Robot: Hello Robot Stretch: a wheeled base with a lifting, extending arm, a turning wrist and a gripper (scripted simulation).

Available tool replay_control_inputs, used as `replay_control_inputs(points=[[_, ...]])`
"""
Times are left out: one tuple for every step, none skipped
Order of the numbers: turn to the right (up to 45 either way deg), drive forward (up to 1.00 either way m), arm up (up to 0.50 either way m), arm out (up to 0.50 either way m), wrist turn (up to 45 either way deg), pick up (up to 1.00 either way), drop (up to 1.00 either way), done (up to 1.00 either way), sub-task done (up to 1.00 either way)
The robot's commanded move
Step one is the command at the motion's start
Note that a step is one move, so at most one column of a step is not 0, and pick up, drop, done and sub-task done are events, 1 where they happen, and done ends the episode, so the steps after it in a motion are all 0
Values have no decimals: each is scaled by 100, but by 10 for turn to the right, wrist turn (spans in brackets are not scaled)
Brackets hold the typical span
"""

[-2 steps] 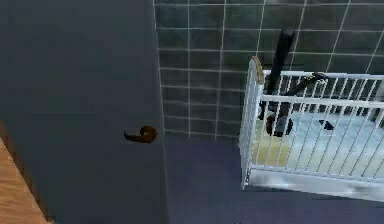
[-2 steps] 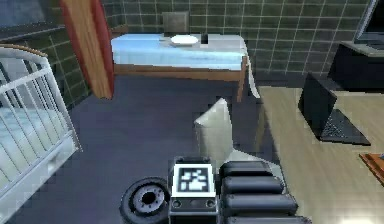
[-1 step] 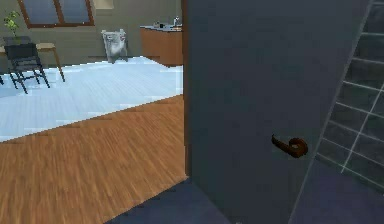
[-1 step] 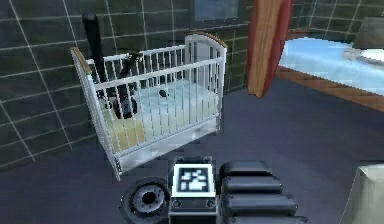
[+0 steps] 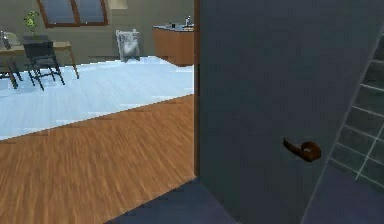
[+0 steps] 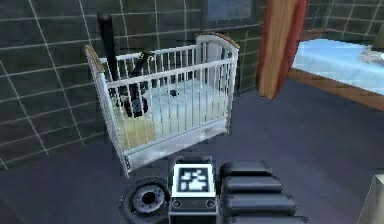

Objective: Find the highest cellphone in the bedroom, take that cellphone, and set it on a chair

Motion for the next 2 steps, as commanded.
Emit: replay_control_inputs(points=[[450,0,0,0,0,0,0,0,0],[450,0,0,0,0,0,0,0,0]])
